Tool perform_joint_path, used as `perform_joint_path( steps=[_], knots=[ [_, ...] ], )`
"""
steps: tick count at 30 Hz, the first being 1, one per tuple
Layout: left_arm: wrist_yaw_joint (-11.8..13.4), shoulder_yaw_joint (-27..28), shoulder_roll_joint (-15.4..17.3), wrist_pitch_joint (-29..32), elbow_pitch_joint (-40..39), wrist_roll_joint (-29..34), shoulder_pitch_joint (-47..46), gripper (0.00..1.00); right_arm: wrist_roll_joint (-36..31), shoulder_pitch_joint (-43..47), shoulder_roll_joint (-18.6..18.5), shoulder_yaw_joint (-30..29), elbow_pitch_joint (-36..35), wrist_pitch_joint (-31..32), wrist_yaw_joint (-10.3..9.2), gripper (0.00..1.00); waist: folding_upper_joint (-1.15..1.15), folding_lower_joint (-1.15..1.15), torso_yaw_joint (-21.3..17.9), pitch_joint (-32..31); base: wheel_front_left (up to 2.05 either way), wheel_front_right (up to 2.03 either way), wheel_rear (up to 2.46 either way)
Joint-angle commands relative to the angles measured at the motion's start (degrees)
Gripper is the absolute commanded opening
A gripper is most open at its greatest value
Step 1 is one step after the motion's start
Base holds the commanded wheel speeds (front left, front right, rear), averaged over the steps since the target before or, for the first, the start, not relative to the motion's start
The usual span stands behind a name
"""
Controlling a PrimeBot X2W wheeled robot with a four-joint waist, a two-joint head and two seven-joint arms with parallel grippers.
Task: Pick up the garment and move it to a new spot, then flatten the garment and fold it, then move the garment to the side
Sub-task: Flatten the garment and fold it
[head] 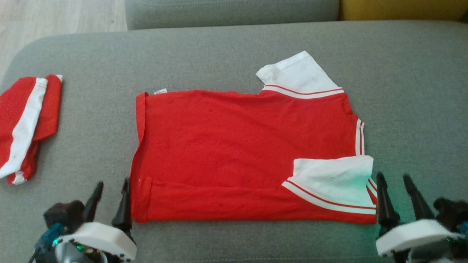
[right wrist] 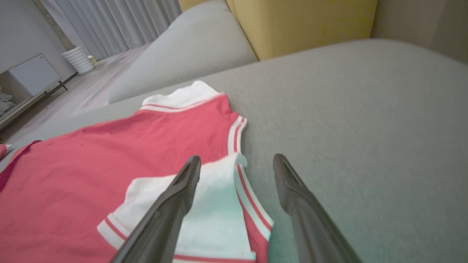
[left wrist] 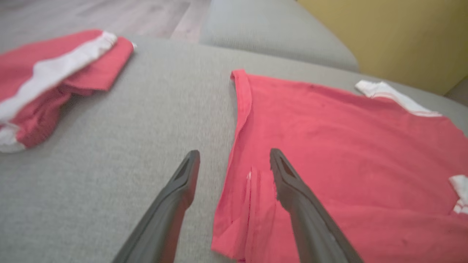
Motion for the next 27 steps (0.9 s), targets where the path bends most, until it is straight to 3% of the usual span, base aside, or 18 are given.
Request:
perform_joint_path(
  steps=[1,11,20,27],
  knots=[
    [0.67,2.59,0.57,-1.47,-3.23,0.77,-1.88,1.0,-1.65,-3.11,-0.54,1.73,-3.6,-0.72,0.4,1.0,0.0,0.0,0.14,-0.64,0.0,0.0,0.0],
    [3.17,1.64,0.95,-3.57,-11.26,4.57,-2.92,1.0,-7.14,-5.21,-0.54,5.15,-14.48,2.62,0.4,1.0,0.0,0.0,0.64,-2.92,0.0,0.0,0.0],
    [4.27,0.4,1.02,-2.35,-10.95,5.59,-2.3,1.0,-5.79,-3.48,-0.54,5.06,-15.56,4.04,0.4,1.0,0.0,0.0,0.87,-3.26,0.0,0.0,0.0],
    [3.18,-0.53,0.95,-1.82,-8.9,5.32,-5.37,1.0,-5.19,-3.69,-0.54,4.77,-15.35,4.17,0.4,1.0,0.0,0.0,1.07,-1.78,0.0,0.0,0.0]
  ],
)
